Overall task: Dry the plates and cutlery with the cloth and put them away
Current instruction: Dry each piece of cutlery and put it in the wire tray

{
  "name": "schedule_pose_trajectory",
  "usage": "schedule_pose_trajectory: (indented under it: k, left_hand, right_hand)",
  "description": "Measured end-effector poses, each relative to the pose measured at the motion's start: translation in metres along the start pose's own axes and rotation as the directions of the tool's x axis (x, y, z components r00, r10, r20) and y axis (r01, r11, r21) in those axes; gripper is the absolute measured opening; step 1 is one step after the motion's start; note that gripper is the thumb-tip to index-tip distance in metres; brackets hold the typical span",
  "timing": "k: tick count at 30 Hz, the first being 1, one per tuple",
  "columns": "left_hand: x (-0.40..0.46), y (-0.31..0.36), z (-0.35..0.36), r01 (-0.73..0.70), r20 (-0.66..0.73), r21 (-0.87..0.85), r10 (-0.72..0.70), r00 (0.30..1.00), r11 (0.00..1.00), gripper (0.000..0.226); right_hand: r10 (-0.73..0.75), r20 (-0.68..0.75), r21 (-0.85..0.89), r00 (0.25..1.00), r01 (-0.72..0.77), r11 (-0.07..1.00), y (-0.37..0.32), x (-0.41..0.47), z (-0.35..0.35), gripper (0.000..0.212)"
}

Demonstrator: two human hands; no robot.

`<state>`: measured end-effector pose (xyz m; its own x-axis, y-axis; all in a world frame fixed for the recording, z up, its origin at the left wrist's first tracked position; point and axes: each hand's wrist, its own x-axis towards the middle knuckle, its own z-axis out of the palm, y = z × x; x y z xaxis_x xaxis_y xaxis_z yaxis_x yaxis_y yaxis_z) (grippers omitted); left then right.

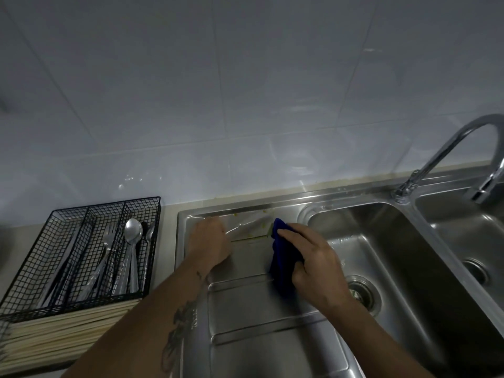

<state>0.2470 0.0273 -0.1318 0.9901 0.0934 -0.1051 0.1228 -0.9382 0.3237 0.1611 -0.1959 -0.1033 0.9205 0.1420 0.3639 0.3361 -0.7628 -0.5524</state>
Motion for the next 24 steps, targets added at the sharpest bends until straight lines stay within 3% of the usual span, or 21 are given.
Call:
schedule_pose_trajectory:
  k: [11, 18, 21, 24]
  left_hand:
    - [-0.056, -0.034, -0.033, -0.127, -0.032, -0.363, 0.124, 0.992, 0.923, 0.014]
    - [-0.092, -0.045, -0.074, -0.346, -0.153, -0.370, 0.311, 0.938, 0.862, 0.011]
    - [-0.106, -0.052, -0.095, -0.382, -0.178, -0.355, 0.340, 0.923, 0.853, 0.015]
    - [-0.117, -0.064, -0.108, -0.397, -0.150, -0.308, 0.368, 0.918, 0.864, 0.017]
  right_hand:
    - [-0.086, 0.014, -0.101, 0.996, 0.087, 0.991, -0.051, -0.014, 0.007, 0.056]
    - [-0.235, 0.041, -0.259, 0.971, 0.237, 0.936, -0.097, -0.018, 0.016, 0.065]
    - [-0.200, 0.031, -0.314, 0.979, 0.200, 0.928, -0.093, -0.026, 0.016, 0.065]
    - [-0.081, -0.081, -0.352, 0.993, 0.047, 0.935, -0.085, -0.042, 0.004, 0.067]
